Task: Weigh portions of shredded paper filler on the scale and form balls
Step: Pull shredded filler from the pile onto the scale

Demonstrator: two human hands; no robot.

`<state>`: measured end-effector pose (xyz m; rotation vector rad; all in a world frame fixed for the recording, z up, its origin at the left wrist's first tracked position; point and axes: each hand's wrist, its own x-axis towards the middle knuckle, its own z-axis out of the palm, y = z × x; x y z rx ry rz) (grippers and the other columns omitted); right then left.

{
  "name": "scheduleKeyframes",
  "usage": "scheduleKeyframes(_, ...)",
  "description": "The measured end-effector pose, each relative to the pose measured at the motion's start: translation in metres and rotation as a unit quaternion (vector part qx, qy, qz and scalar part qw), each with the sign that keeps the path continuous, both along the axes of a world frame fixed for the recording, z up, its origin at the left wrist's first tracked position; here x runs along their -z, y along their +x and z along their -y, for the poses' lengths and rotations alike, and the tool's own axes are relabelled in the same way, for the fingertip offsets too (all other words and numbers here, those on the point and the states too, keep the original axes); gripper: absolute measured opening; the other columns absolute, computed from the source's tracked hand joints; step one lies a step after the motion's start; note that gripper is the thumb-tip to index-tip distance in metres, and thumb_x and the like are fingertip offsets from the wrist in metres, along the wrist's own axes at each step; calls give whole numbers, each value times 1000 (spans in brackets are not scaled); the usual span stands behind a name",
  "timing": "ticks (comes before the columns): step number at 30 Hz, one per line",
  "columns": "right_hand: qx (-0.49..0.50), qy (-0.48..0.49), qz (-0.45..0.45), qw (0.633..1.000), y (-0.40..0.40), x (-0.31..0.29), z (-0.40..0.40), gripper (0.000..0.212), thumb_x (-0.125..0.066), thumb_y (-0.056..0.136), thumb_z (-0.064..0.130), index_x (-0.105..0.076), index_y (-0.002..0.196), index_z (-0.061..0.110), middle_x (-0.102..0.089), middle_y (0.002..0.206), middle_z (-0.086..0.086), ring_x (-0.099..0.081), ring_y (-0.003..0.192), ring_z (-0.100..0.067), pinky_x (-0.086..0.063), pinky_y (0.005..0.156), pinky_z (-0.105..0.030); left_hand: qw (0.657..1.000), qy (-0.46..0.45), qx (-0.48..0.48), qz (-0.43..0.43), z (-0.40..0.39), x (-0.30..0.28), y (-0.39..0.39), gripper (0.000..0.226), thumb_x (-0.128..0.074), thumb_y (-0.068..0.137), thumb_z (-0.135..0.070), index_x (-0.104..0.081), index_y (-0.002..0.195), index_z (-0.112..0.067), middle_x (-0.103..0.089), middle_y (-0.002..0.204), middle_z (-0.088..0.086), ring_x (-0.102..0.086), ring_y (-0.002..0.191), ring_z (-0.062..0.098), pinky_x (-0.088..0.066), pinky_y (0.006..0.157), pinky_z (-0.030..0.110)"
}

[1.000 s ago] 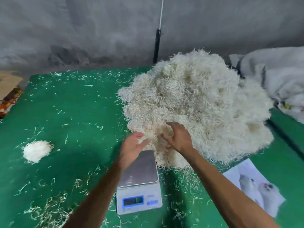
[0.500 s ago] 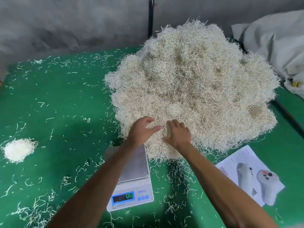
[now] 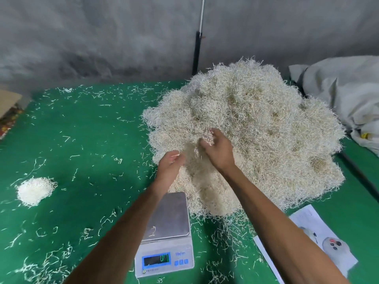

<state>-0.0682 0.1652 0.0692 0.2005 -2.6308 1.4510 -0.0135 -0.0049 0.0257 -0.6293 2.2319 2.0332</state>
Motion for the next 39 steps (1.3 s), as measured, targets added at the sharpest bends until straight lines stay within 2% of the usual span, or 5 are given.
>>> scheduleKeyframes(9, 17, -300, 208, 931, 11, -13, 48, 80, -69, 94, 43, -32, 158, 14, -51, 143, -4, -56, 124, -23, -49, 105, -50, 916, 395, -57, 51, 12, -33, 15, 111, -95, 61, -46, -24, 146, -48, -33, 151, 1, -49, 123, 18, -52, 98, 48)
scheduleKeyframes(14, 16, -263, 163, 951, 26, 5, 55, 13, -50, 103, 30, -53, 97, 19, -53, 75, 7, -49, 68, -10, -50, 80, -45, 944, 309, -116, -14, 30, -44, 17, 49, -68, 96, -26, -49, 140, -18, -57, 125, -3, -53, 125, 24, -57, 61, 24)
scheduleKeyframes(21, -63, -336, 291, 893, 55, 20, 71, 131, -87, 66, 69, -13, 164, 23, -31, 167, -9, -36, 149, -31, -32, 118, -55, 954, 284, -91, -13, 56, -32, 43, 117, -93, 64, -36, -22, 156, -21, -31, 160, 5, -26, 148, 22, -22, 121, 45)
scheduleKeyframes(27, 22, -269, 249, 930, 61, 29, 71, 115, -92, 78, 35, -20, 163, 4, -50, 152, -22, -62, 92, -14, -47, 92, -41, 958, 251, -138, 18, 91, -17, 79, 138, -97, 48, -56, -18, 156, -26, -37, 156, 10, -43, 138, 29, -36, 115, 49)
scheduleKeyframes(39, -121, -61, 320, 938, 108, 65, 65, 84, -56, 93, 72, -53, 145, 6, -58, 146, -16, -60, 122, -29, -41, 113, -50, 984, 18, -30, 173, 103, 29, 134, 82, -83, 79, -40, -44, 143, -8, -49, 133, 7, -55, 109, 20, -63, 68, 31)
